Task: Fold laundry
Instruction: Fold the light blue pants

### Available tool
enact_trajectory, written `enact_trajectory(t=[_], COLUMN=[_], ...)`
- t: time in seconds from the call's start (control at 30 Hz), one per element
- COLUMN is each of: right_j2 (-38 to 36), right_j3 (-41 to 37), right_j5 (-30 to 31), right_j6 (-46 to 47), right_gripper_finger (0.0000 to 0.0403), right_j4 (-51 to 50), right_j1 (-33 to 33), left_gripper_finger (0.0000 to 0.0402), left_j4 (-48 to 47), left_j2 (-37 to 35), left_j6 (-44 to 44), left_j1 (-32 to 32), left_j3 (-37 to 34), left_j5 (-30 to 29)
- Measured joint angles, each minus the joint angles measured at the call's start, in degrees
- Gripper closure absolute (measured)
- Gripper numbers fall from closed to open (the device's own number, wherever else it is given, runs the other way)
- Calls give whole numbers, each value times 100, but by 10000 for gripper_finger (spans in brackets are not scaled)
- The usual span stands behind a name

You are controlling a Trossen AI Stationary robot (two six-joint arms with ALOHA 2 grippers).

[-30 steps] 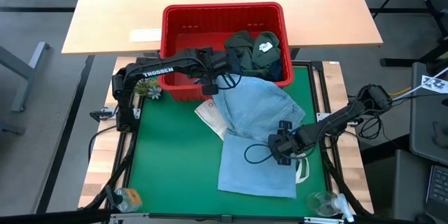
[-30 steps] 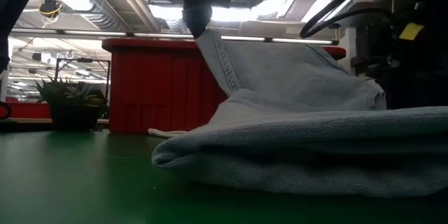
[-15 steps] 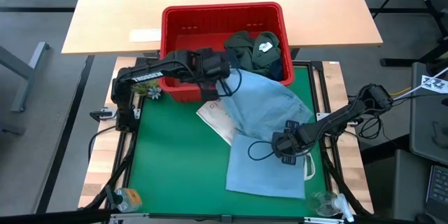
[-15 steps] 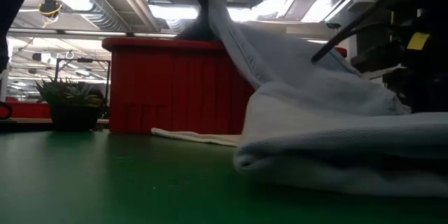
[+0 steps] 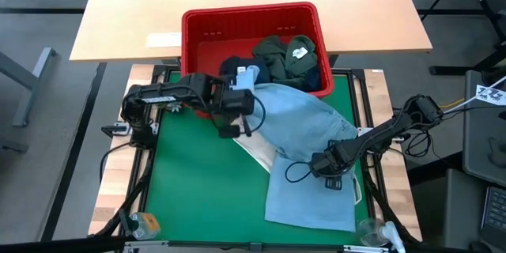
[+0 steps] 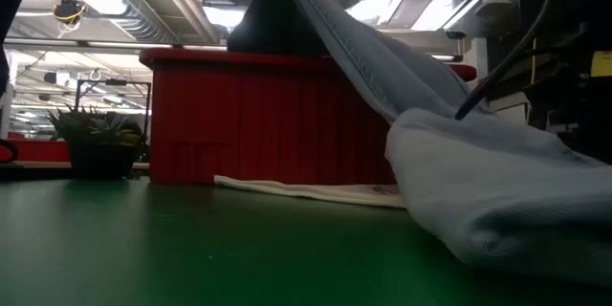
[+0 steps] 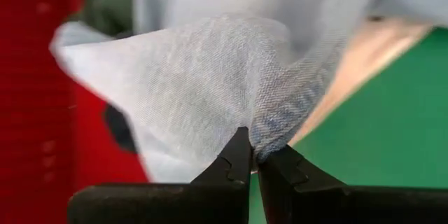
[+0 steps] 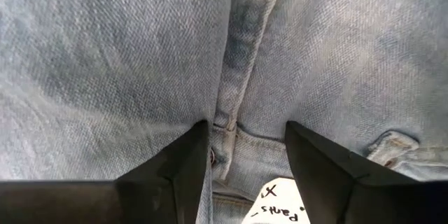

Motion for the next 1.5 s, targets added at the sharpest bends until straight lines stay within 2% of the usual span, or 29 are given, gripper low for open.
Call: enact_trajectory(t=[0.2,0.33,0.63,0.9,1.1,1.33,1.5], right_j2=[0,0,0,0,0,0,-1], right_j3=[0,0,0,0,2,2,4], right_j5=[-36,-35,-16,-8,-5,1,1], right_j6=[0,0,0,0,-15,-20,-22], right_gripper_finger=[210,210,210,210,210,210,210], right_j4=[5,11,20,23,22,24,23], right_j1=[0,0,0,0,1,2,2], left_gripper_finger=[394,394,372,326,290,286,286], left_j4=[-9,-2,240,1218,2079,2109,2122], left_j2=[-2,31,38,44,44,14,-387], left_j6=[-739,-1304,-2268,-2322,-2310,-2263,-2136], left_j1=[-421,-720,-1394,-1770,-1767,-1651,-1334], left_j3=[0,-8,-762,-1768,-2320,-2192,-1958], left_j5=[558,715,980,988,1196,1166,1089])
